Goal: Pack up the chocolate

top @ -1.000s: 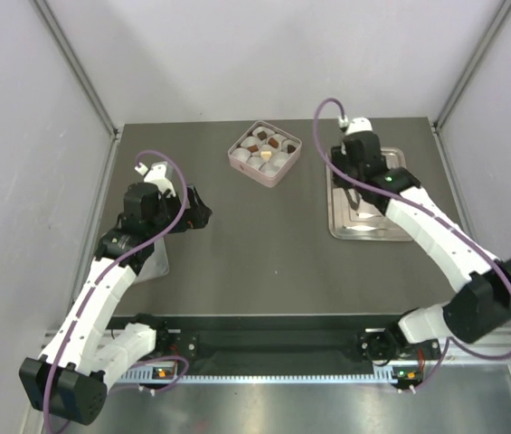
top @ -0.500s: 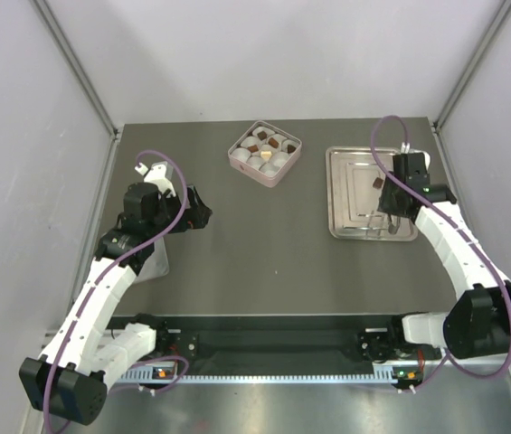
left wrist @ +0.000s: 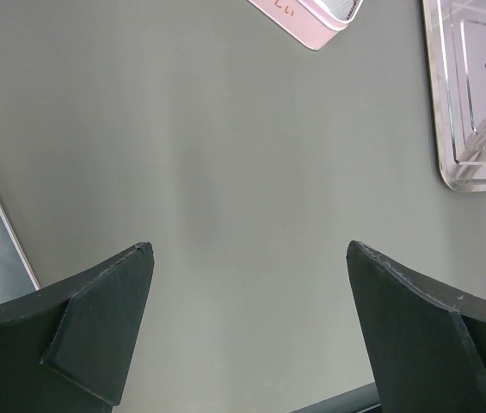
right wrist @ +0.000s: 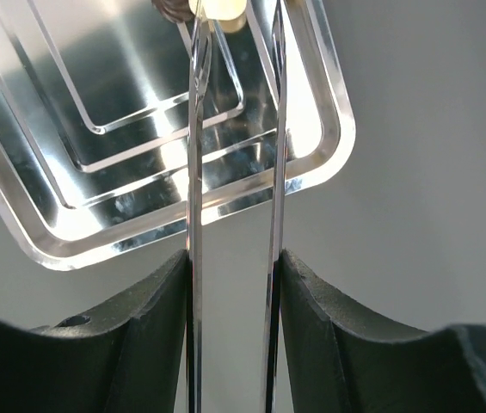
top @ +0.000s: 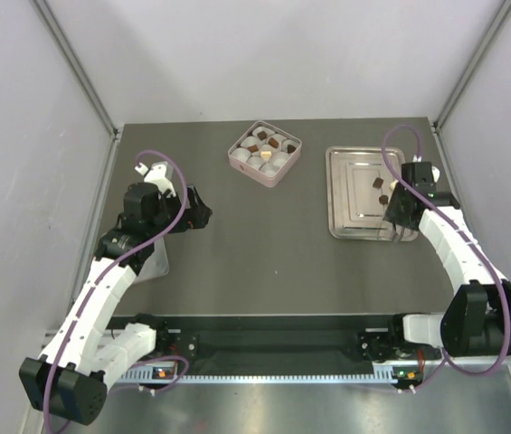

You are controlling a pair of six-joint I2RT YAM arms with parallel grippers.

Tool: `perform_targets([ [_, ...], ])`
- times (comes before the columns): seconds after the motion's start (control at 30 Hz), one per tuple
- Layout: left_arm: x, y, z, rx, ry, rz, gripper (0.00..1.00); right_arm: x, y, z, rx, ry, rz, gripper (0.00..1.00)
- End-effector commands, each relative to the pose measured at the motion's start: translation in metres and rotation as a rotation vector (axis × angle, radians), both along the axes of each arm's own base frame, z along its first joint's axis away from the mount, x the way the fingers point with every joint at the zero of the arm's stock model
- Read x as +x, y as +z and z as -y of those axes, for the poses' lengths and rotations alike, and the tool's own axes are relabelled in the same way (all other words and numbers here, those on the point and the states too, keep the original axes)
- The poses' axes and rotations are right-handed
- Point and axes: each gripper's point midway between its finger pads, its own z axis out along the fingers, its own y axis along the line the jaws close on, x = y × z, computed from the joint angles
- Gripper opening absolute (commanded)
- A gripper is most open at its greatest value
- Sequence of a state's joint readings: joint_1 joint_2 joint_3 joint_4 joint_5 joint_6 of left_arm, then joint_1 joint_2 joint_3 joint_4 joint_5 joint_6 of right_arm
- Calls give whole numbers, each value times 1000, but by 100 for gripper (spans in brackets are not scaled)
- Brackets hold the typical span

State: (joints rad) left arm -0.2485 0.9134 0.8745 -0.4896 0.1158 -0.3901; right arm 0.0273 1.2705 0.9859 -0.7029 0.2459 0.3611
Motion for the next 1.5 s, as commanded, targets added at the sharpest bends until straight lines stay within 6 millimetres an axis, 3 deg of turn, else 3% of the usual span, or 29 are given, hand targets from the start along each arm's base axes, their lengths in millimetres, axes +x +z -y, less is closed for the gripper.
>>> perform_targets([
  [0.0, 5, 14, 3, -15, -8, 62, 99, 9, 10, 0, 34, -17, 74, 44],
  [0.43, 5, 13, 2, -14, -7, 61, 99, 15, -7, -3, 49, -4, 56, 44],
  [0.47, 5, 14, 2, -14, -5, 63, 99, 15, -9, 7, 48, -36, 55, 44],
  [1.0, 6, 13, 2, -12, -4, 58, 99, 28, -21, 17, 22, -52, 47, 44],
  [1.27, 7, 12, 2, -11, -3, 57, 99, 36, -17, 17, 20, -40, 80, 43],
  [1.47, 6, 14, 2, -11, -1, 62, 99, 40, -9, 19, 5, -26, 93, 37],
])
